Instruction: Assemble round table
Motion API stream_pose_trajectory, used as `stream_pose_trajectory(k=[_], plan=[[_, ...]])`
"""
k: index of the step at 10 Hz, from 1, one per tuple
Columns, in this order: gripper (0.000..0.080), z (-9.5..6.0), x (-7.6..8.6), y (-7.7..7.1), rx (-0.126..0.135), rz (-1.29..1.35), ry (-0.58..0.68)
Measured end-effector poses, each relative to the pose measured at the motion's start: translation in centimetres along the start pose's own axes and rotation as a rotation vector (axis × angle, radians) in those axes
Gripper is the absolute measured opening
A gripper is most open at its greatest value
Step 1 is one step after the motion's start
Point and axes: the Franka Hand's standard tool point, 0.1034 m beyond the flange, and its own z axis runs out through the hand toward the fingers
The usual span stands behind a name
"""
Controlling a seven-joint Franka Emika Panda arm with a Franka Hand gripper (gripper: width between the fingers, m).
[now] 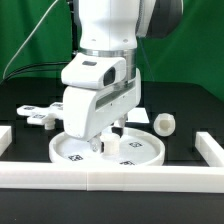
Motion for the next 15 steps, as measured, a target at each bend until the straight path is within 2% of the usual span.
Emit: stream_pose_trajectory(k=[1, 2, 7, 11, 15], plan=[[0.053, 0.0, 0.0, 0.0, 0.0, 0.0, 0.0], [0.0406, 0.0, 0.0, 0.0, 0.0, 0.0, 0.0], [0.0407, 0.0, 0.1, 0.0, -0.001, -0.007, -0.001], [0.0409, 0.1, 1.5, -0.6, 0.0, -0.051, 0.004], [0.0409, 0.1, 3.8, -1.7, 0.004, -0.079, 0.014]])
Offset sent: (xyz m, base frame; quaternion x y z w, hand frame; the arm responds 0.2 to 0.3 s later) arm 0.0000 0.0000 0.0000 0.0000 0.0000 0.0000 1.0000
